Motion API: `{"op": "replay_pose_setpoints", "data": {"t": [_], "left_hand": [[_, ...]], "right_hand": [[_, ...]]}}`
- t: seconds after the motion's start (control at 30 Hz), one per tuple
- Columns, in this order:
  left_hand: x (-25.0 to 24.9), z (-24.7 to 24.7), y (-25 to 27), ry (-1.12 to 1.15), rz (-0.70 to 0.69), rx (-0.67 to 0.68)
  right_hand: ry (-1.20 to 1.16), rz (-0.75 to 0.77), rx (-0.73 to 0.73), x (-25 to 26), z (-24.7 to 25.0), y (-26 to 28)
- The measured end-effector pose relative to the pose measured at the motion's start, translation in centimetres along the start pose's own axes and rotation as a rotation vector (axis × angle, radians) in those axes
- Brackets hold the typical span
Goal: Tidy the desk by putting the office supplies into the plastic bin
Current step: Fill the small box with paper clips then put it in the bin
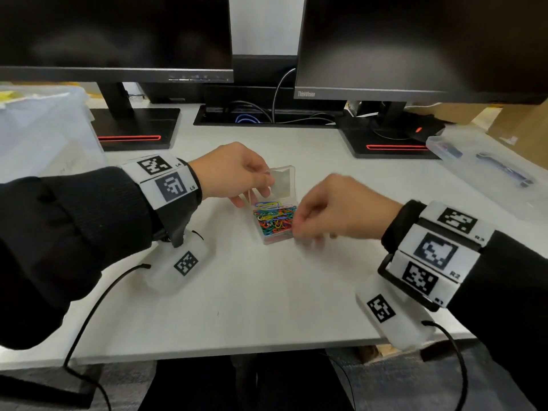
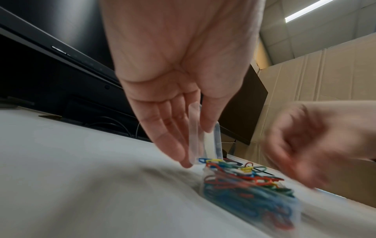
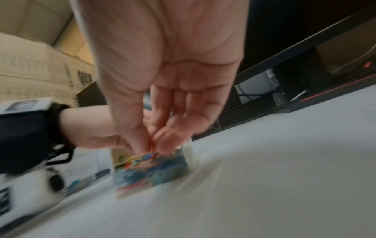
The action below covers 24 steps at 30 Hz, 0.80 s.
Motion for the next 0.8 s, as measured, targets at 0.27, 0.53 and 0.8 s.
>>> {"op": "replay_pose_setpoints", "data": {"t": [0.27,0.53,0.8], "left_hand": [[-0.5,0.1,0.6,0.003,-0.056,0.022],[-1.3,0.6,1.6,0.034,-0.093,0.149],[-1.7,-0.2,1.6,-0.172,-0.174,0.281]], "right_hand": [[-0.106,0.074,-0.166,-0.1,1.1,-1.9],[-0.338,-0.165,-0.087,-0.9,1.6,-1.6],[-0.043,-0.181,0.168,-0.5,2.7,-1.1]]}}
Point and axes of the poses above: each hand's wrist, its own y-axis away from the middle knuckle, its own z-axis out of the back of the hand, x = y × z, the point moved 1 cm from there along -y, towards the middle knuckle, and after that the axes turned 14 degrees about -y, right-handed, at the moved point
